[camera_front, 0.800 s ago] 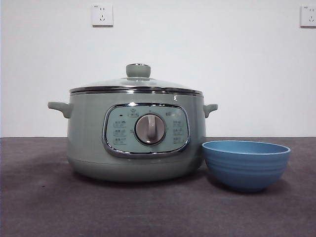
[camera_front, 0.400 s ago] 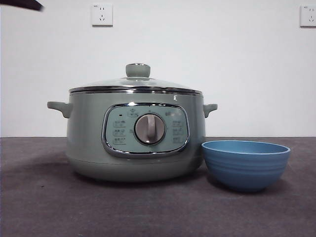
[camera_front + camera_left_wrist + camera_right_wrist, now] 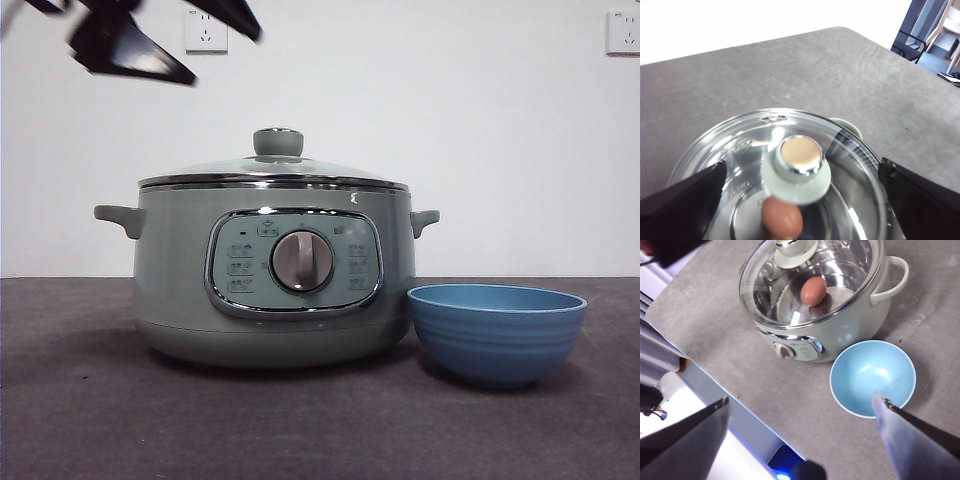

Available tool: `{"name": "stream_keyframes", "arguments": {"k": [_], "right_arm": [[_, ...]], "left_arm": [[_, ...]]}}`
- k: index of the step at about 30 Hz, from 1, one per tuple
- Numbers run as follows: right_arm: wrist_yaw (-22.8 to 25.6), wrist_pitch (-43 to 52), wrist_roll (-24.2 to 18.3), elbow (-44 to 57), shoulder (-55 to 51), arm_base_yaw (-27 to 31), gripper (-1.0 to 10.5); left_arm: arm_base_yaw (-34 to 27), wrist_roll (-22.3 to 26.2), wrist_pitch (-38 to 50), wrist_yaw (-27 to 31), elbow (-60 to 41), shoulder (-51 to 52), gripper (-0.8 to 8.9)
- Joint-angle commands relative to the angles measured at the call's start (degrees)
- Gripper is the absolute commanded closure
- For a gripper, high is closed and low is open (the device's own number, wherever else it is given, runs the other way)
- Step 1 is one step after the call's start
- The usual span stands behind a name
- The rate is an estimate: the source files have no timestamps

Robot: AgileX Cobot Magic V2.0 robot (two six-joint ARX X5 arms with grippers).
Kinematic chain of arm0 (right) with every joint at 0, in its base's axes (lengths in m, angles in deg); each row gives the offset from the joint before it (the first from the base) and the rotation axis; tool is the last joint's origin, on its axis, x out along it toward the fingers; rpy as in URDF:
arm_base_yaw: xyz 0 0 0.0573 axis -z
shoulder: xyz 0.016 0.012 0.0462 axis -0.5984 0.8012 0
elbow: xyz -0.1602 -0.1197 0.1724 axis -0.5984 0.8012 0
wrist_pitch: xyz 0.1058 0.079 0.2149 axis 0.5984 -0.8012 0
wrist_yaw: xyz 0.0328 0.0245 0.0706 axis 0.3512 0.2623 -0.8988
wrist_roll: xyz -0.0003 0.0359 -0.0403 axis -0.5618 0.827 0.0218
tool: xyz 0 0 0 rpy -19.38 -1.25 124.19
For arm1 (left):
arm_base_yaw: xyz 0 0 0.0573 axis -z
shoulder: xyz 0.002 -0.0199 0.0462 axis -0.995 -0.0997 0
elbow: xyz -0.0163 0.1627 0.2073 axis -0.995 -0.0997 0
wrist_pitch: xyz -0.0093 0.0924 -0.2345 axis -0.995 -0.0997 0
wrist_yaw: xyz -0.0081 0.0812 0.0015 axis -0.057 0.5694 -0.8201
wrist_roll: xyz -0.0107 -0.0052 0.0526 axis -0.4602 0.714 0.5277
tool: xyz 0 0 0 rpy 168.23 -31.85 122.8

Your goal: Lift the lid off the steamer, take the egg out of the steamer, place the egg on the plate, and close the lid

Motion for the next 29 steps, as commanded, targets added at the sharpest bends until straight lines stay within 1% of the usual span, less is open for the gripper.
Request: {"name": "stream_keyframes", "arguments": {"k": [1, 5, 11, 19, 22, 26, 27, 28, 29], "right_arm": [[0.0, 0.44, 0.35, -0.15, 0.26, -0.11, 4.6], [0.0, 0.59, 0.35, -0.15, 0.55, -0.11, 4.6], [0.0, 0.79, 0.35, -0.15, 0.63, -0.11, 4.6], [0.0, 1.29, 0.33, -0.15, 0.63, -0.11, 4.7], [0.0, 1.25, 0.35, -0.15, 0.63, -0.11, 4.7], [0.0, 1.25, 0.33, -0.15, 0.63, -0.11, 4.7], [0.0, 1.25, 0.33, -0.15, 0.63, -0.11, 4.7], [0.0, 1.25, 0.33, -0.15, 0.63, -0.11, 4.7], [0.0, 1.25, 0.33, -0.15, 0.63, -0.11, 4.7]], "left_arm": [[1.6, 1.97, 4.24, 2.16, 0.17, -3.8, 2.97], [2.62, 3.04, 5.79, 4.15, 2.32, -8.57, 2.97], [2.91, 3.98, 5.57, 4.15, 7.61, -14.23, 2.97], [3.89, 4.61, 1.88, 4.98, 7.78, -17.27, 2.97], [4.42, 4.59, 1.75, 5.25, 7.78, -18.18, 3.07], [5.22, 4.57, 1.77, 8.2, 7.78, -18.18, 3.25], [5.25, 4.55, 1.77, 8.15, 7.78, -18.18, 3.99], [5.4, 4.55, 1.77, 8.17, 7.78, -18.18, 5.01], [5.51, 4.55, 1.81, 8.13, 7.78, -18.18, 5.84]]}}
